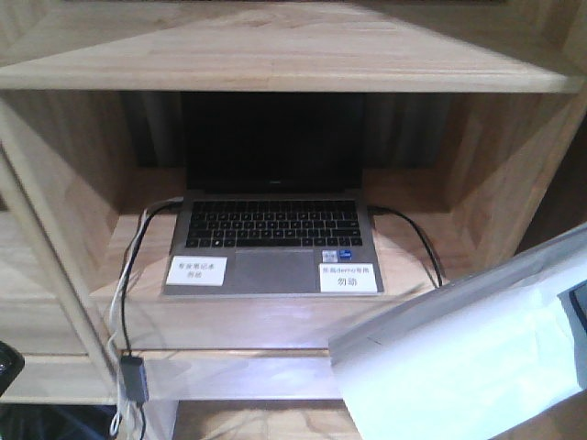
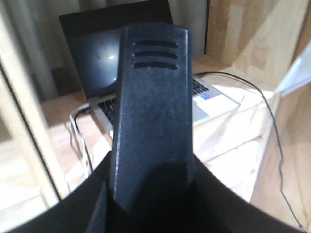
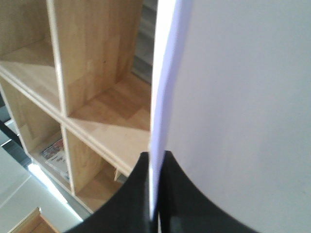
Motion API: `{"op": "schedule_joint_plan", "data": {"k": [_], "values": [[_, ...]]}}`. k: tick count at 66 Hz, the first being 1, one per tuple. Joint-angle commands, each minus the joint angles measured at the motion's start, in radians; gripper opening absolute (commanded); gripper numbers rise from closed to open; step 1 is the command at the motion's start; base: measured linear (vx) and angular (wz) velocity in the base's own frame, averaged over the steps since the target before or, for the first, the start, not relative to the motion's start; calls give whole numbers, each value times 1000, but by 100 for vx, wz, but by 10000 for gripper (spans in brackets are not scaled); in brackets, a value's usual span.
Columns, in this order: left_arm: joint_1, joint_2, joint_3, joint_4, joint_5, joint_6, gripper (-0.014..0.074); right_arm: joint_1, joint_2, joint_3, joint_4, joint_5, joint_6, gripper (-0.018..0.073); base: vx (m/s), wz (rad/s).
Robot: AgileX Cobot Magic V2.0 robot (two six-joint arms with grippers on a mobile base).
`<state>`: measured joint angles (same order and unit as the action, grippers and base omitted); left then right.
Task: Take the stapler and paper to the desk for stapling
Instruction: 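Drive the base away from the shelf toward the desk, holding both items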
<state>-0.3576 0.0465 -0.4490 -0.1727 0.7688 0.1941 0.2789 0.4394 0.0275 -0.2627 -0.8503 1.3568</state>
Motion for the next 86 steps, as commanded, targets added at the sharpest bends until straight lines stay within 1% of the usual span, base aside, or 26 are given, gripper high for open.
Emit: {"op": "schedule_joint_plan", "data": {"k": [1, 25, 63, 86], "values": [[-2, 15, -29, -17, -118, -9, -6, 2, 4, 4, -1, -60, -2, -1, -17, 7], [-2, 15, -29, -17, -118, -9, -6, 2, 4, 4, -1, -60, -2, -1, -19, 8], [-2, 15, -29, -17, -118, -9, -6, 2, 4, 4, -2, -60, -2, -1, -17, -4], [-2, 15, -29, -17, -118, -9, -6, 2, 4, 4, -2, -60, -2, -1, -5, 26]]}}
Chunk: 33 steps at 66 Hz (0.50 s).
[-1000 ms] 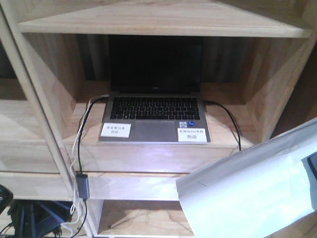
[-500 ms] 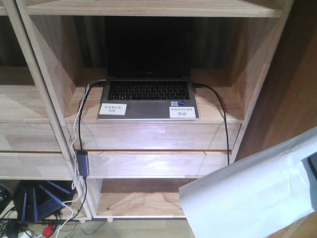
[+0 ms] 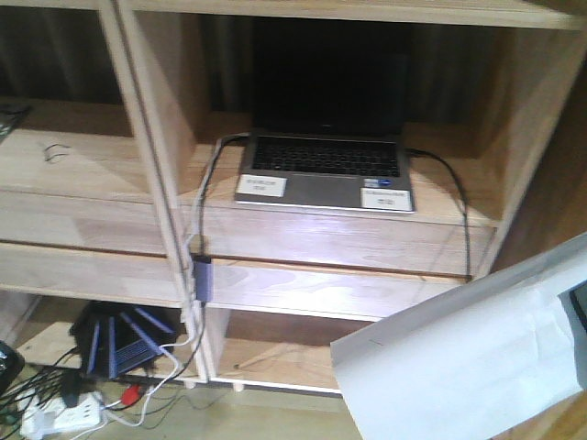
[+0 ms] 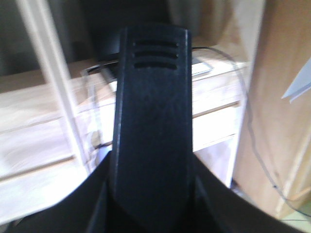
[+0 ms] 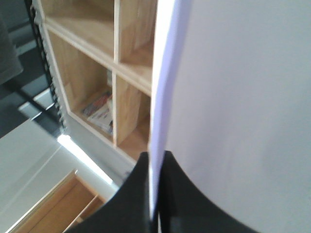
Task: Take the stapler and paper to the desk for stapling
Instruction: 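Drive the base away from the shelf toward the desk, holding both items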
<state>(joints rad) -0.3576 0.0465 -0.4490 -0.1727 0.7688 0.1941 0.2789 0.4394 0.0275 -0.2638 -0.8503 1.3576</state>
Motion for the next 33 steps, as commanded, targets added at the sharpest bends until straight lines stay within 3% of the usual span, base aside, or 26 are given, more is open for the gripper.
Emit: {"op": "schedule_joint_plan", "data": {"k": [1, 33], "values": [[-2, 15, -29, -17, -118, -9, -6, 2, 4, 4, -1, -60, -3, -1, -5, 42], [-2, 15, -29, -17, -118, -9, -6, 2, 4, 4, -1, -60, -3, -1, -1, 63]]}}
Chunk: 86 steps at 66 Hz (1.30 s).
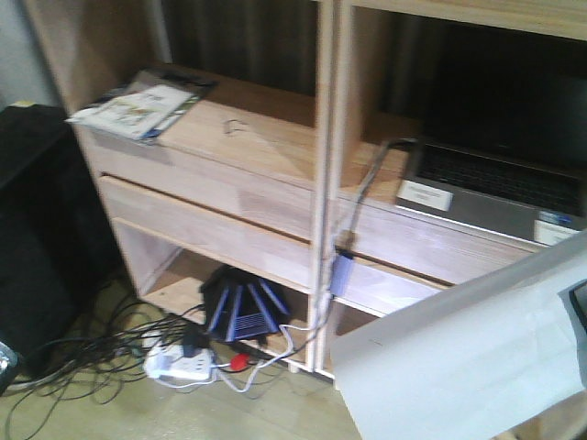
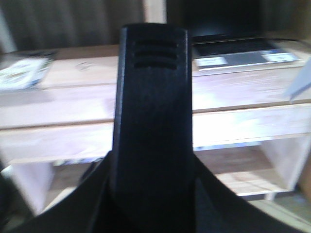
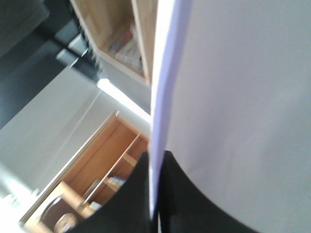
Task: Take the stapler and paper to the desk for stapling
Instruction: 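Drive the base away from the shelf toward the desk, holding both items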
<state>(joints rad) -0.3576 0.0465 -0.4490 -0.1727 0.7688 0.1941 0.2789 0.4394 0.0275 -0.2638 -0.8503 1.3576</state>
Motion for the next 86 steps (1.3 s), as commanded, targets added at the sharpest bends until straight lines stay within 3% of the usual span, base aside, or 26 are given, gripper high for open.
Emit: {"op": "schedule_joint_plan", "data": {"k": [1, 86], "values": [[-2, 15, -29, -17, -118, -9, -6, 2, 4, 4, -1, -60, -3, -1, 3, 65], [-2, 15, -29, -17, -118, -9, -6, 2, 4, 4, -1, -60, -3, -1, 11, 61]]}}
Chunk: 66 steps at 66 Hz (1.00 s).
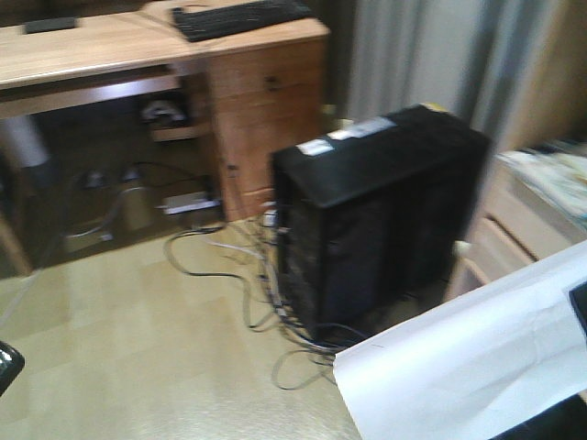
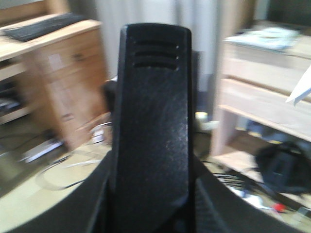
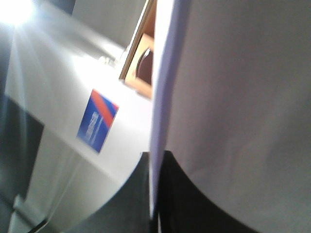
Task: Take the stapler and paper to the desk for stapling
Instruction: 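Drive the base away from the shelf toward the desk, holding both items, then drive up to the wooden desk in front of the monitor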
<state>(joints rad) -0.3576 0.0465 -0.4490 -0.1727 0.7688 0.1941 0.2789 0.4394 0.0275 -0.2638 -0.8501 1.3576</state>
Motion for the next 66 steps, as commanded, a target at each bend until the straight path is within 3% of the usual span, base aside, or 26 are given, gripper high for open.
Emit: {"op": "schedule_joint_plan", "data": {"k": [1, 34, 66], "values": [[-2, 15, -29, -17, -118, -9, -6, 2, 4, 4, -1, -60, -3, -1, 13, 71], [-2, 15, -29, -17, -118, -9, -6, 2, 4, 4, -1, -60, -3, -1, 15, 54], [-2, 15, -29, -17, -118, -9, -6, 2, 4, 4, -1, -60, -3, -1, 23, 15]]}}
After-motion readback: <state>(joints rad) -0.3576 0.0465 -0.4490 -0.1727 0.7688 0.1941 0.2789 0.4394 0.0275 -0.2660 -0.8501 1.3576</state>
